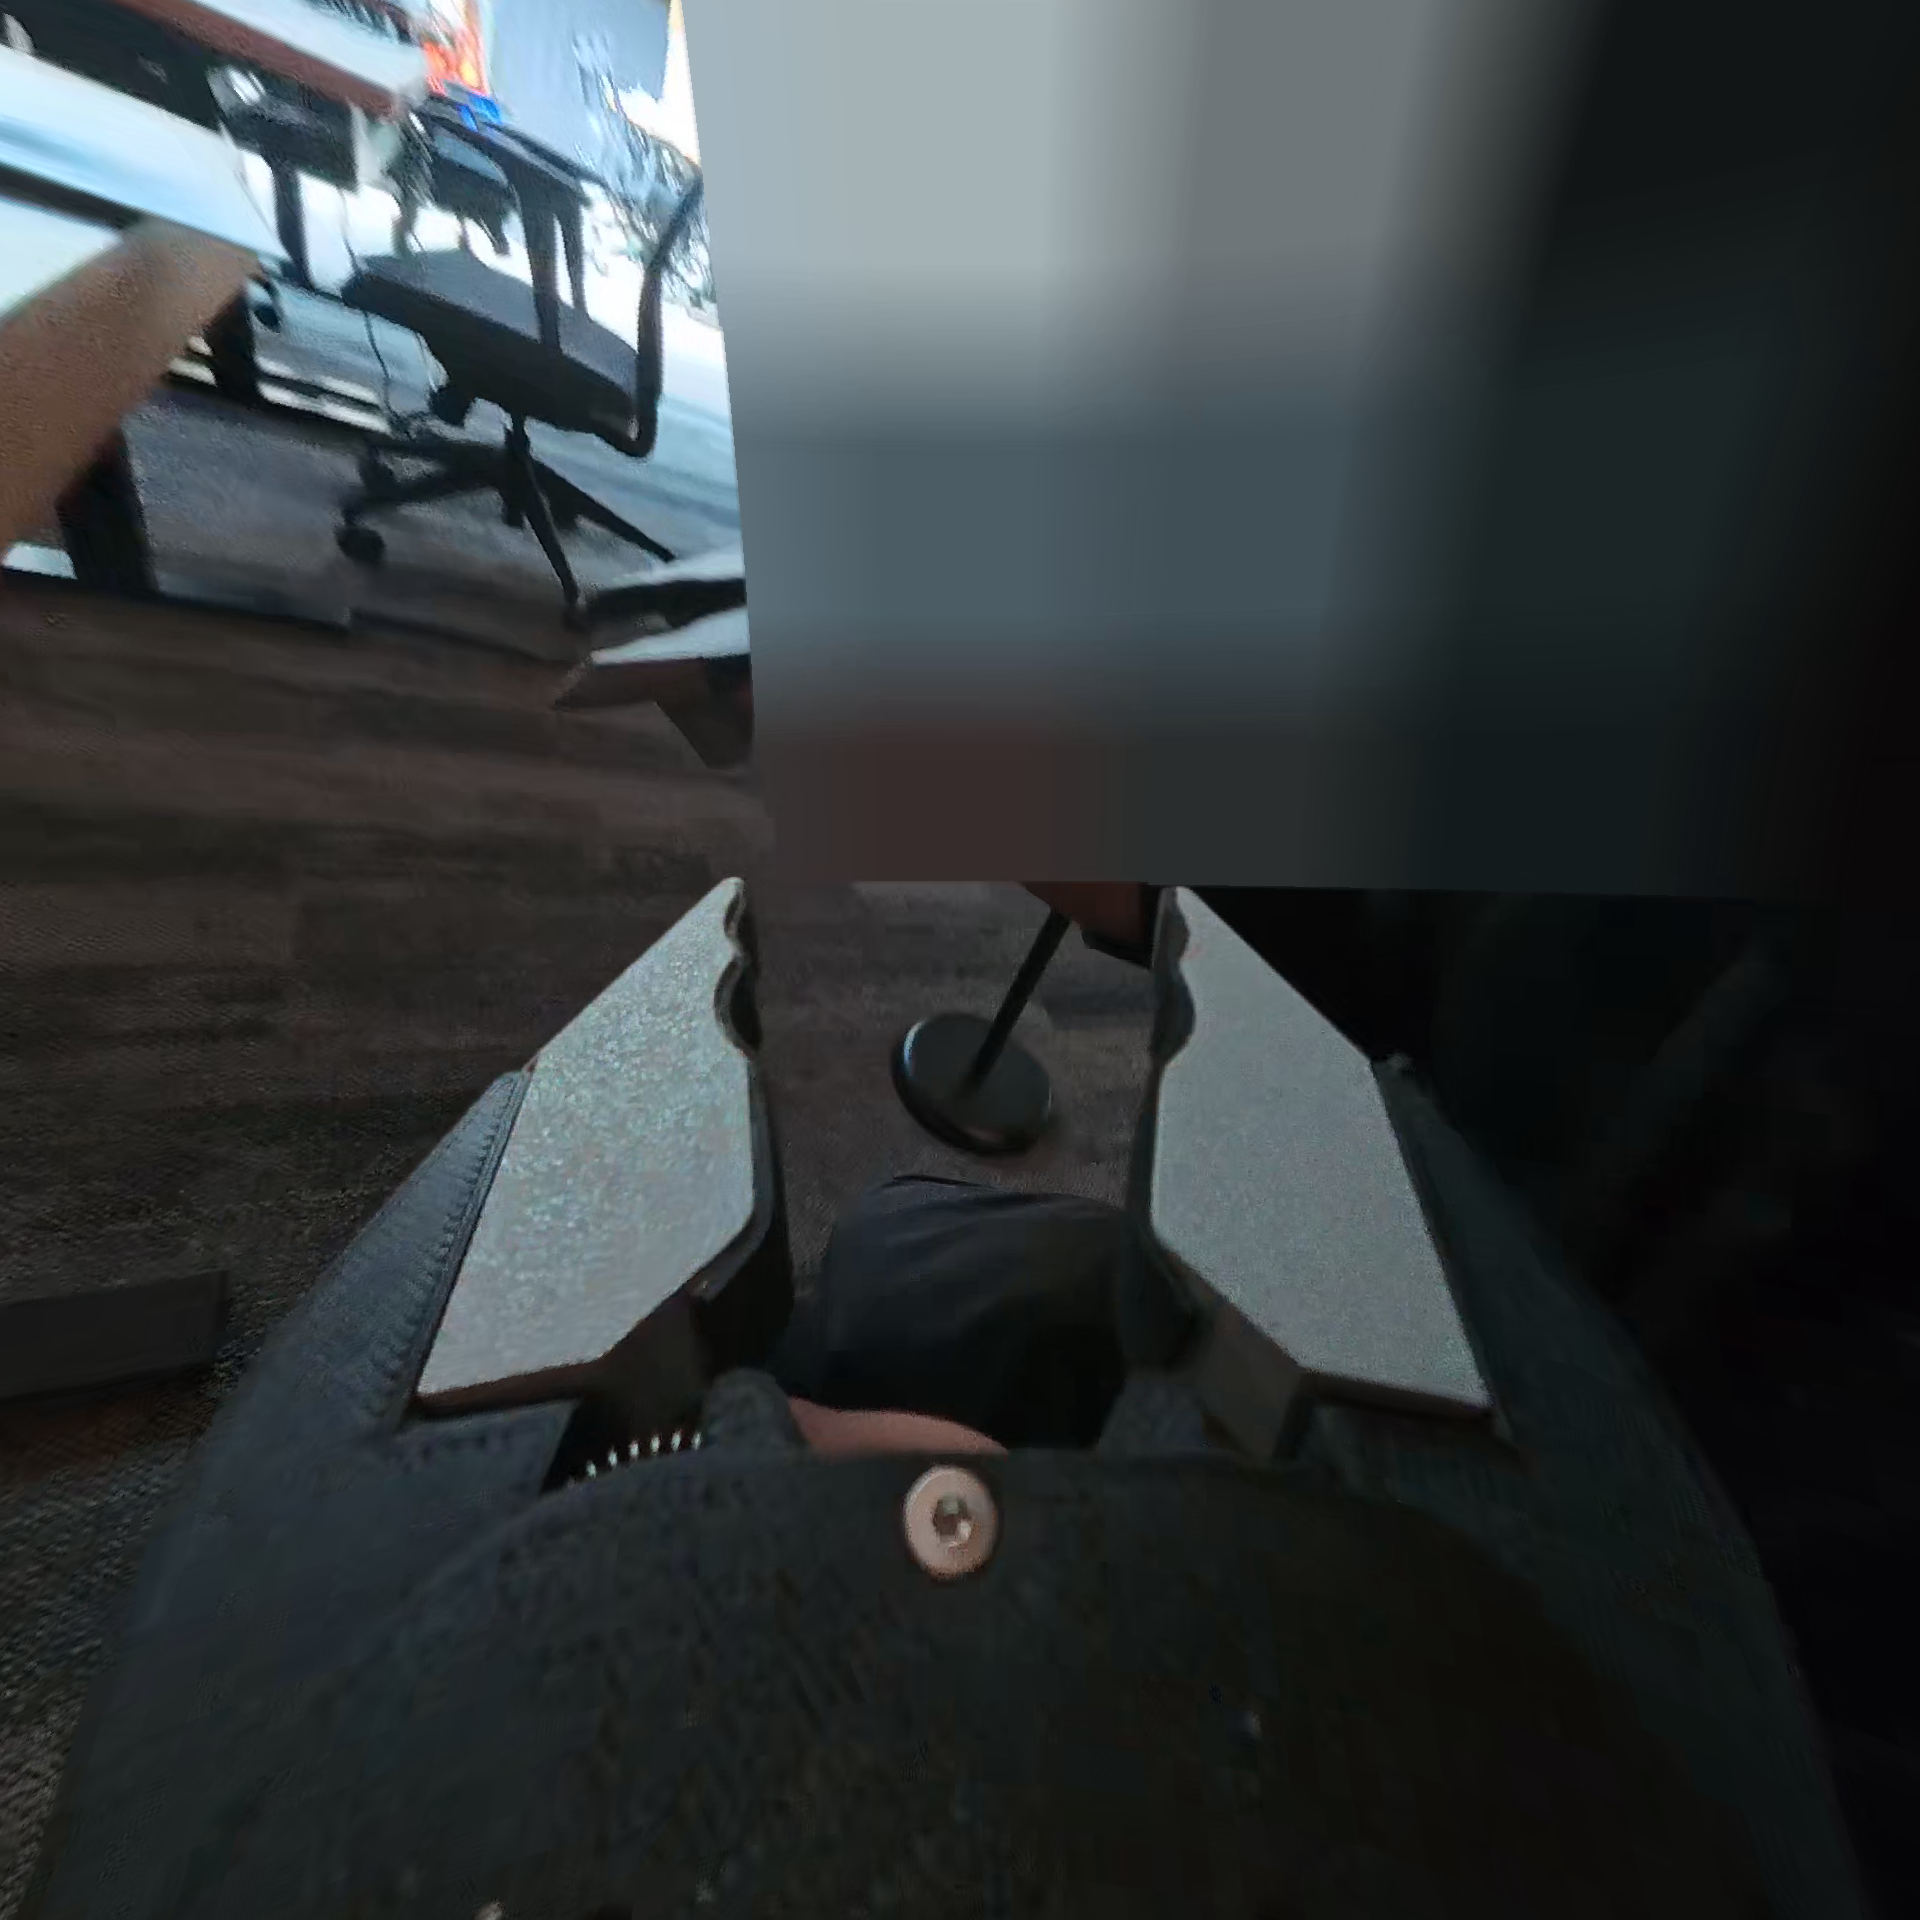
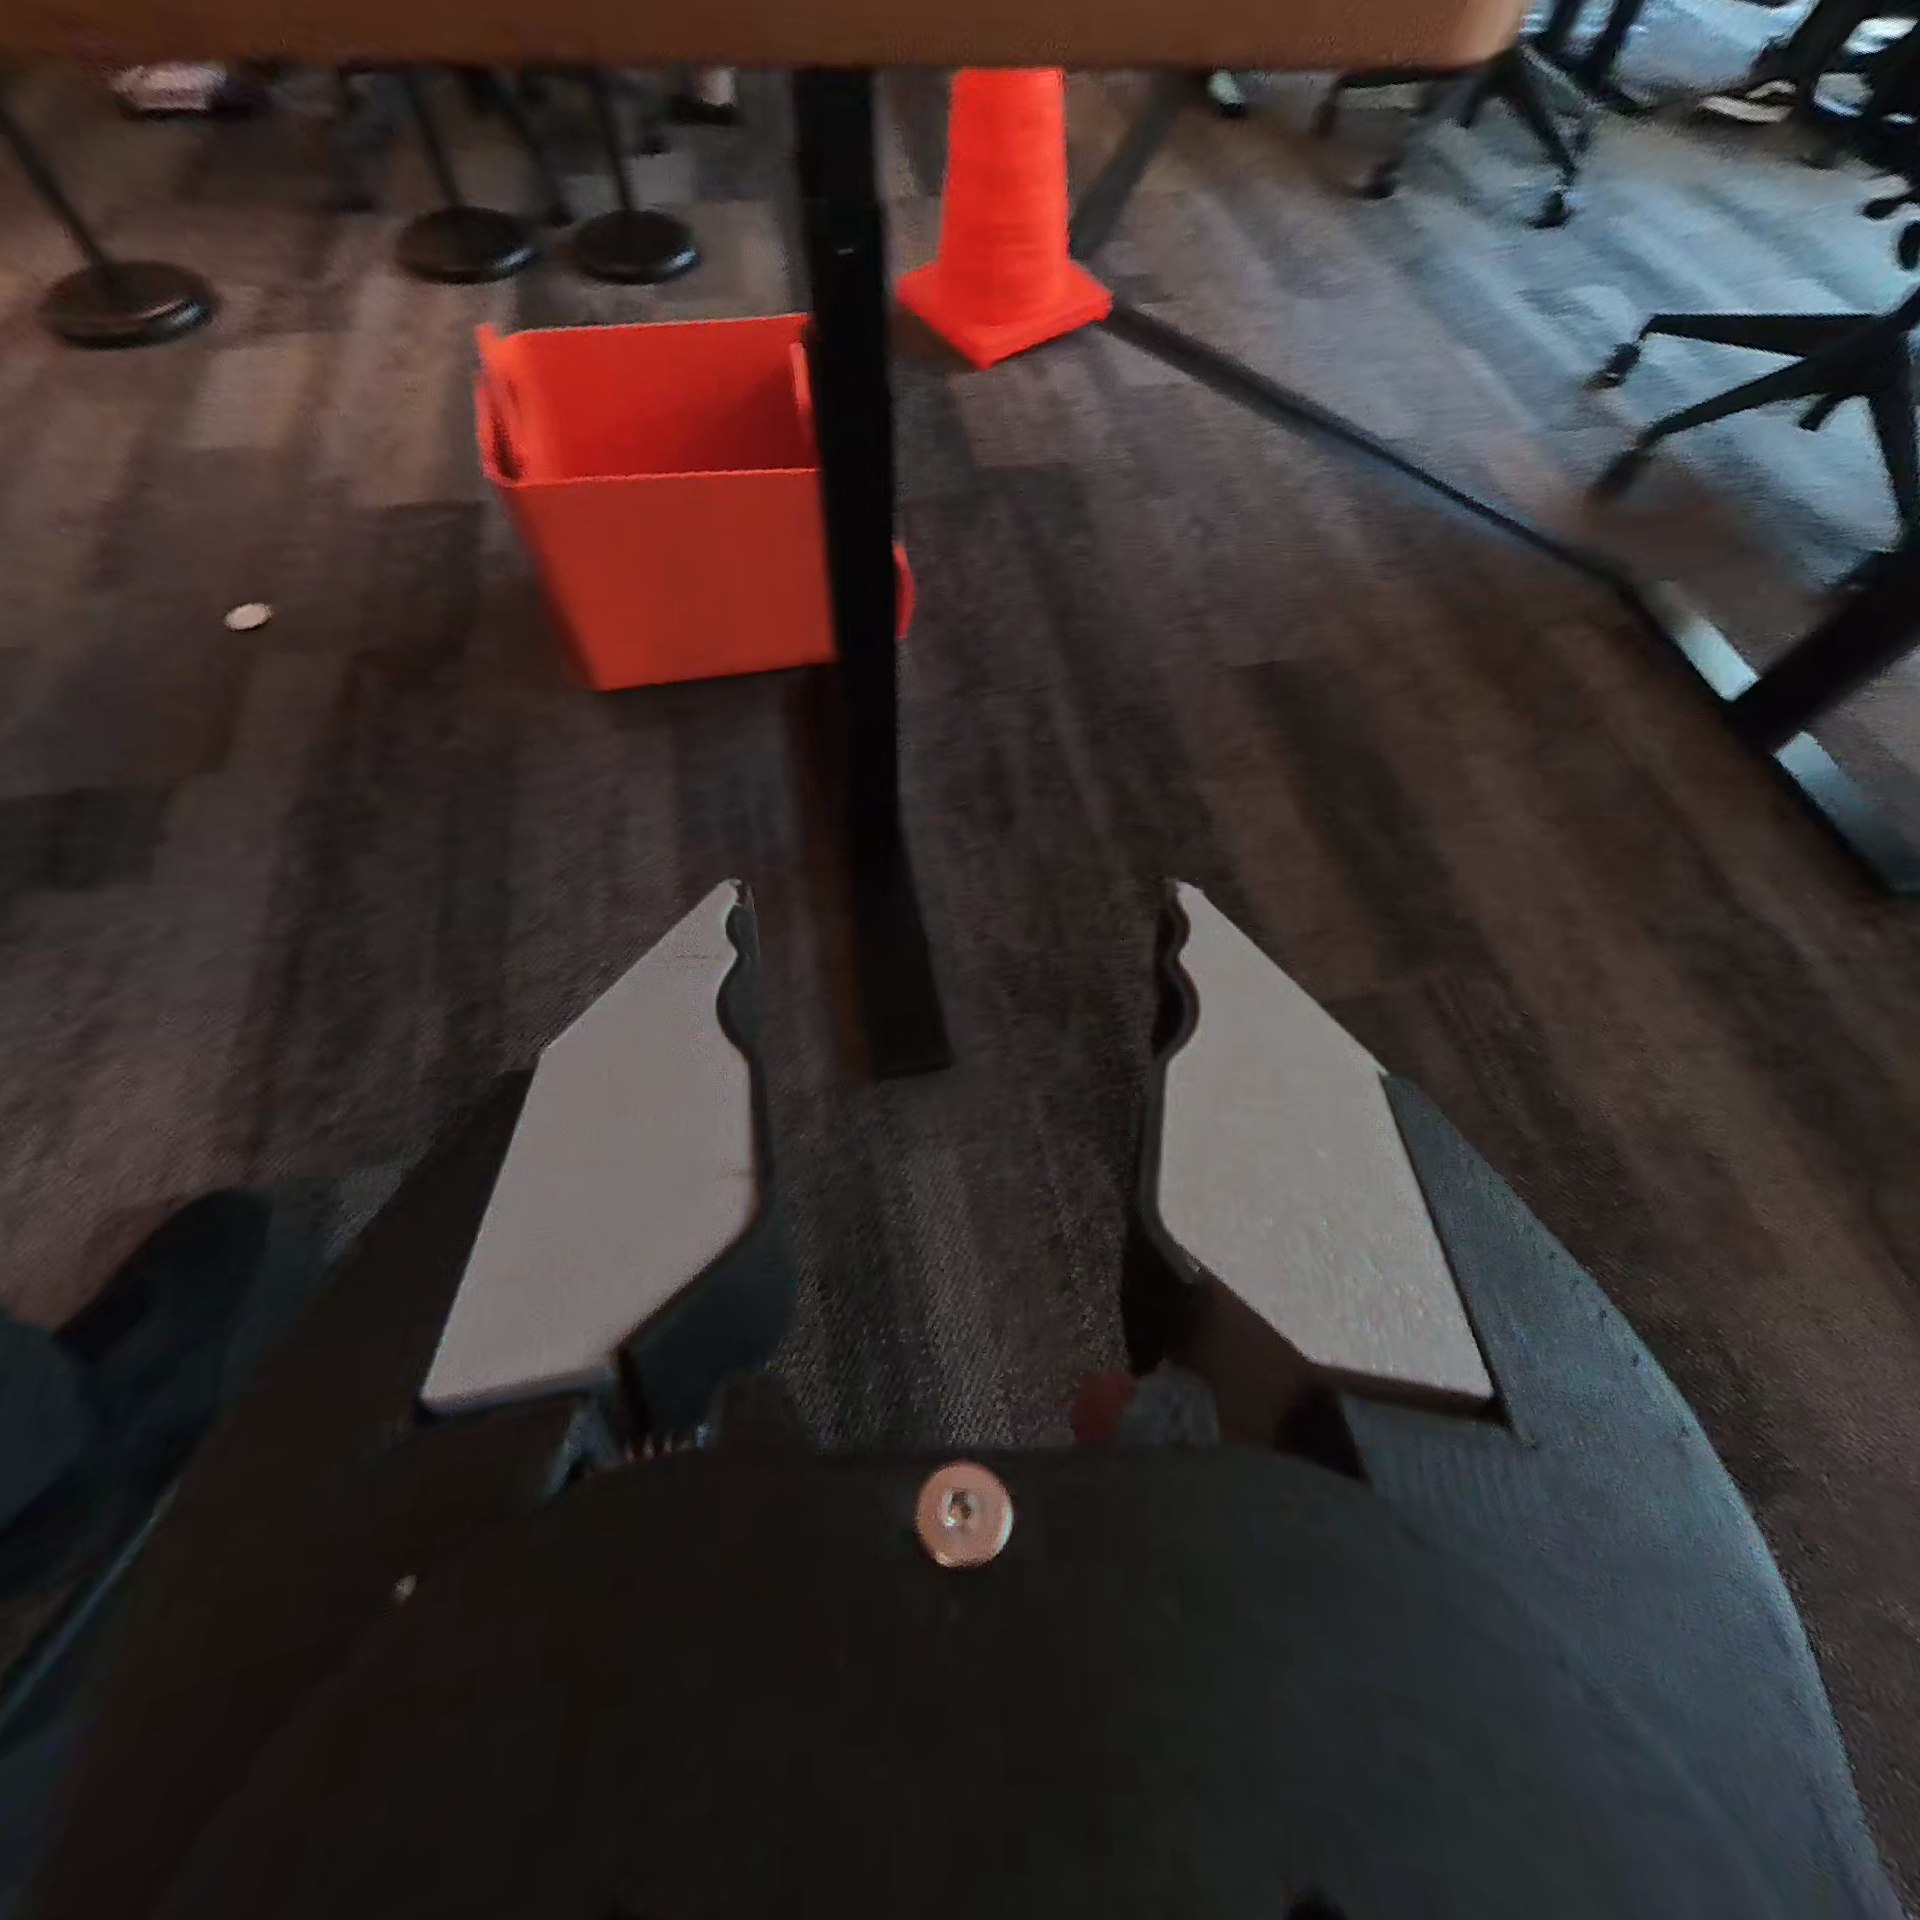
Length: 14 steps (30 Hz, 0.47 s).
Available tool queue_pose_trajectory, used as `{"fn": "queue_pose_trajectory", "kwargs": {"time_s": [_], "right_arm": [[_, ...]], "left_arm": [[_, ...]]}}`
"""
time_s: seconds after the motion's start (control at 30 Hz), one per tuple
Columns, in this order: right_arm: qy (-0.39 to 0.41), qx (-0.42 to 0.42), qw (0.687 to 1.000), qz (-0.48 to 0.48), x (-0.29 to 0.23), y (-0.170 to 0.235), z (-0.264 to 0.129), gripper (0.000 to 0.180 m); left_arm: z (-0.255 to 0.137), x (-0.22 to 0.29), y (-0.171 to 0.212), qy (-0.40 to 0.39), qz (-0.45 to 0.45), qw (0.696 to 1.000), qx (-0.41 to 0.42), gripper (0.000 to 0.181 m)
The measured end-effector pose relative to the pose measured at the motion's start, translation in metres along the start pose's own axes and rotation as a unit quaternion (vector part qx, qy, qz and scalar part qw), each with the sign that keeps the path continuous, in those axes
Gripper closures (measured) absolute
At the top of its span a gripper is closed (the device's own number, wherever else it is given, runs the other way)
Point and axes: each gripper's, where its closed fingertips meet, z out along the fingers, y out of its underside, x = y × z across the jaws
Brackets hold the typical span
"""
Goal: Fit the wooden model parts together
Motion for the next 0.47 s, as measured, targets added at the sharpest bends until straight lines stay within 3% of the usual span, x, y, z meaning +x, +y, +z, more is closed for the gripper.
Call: {"fn": "queue_pose_trajectory", "kwargs": {"time_s": [0.2,0.47], "right_arm": [[0.033,-0.036,0.999,0.021,0.019,-0.025,-0.004,0.109],[0.028,-0.114,0.992,0.042,-0.019,-0.091,-0.081,0.106]], "left_arm": [[0.030,0.001,-0.040,0.006,0.032,0.996,-0.080,0.100],[0.018,-0.018,-0.138,-0.066,0.083,0.983,-0.147,0.113]]}}
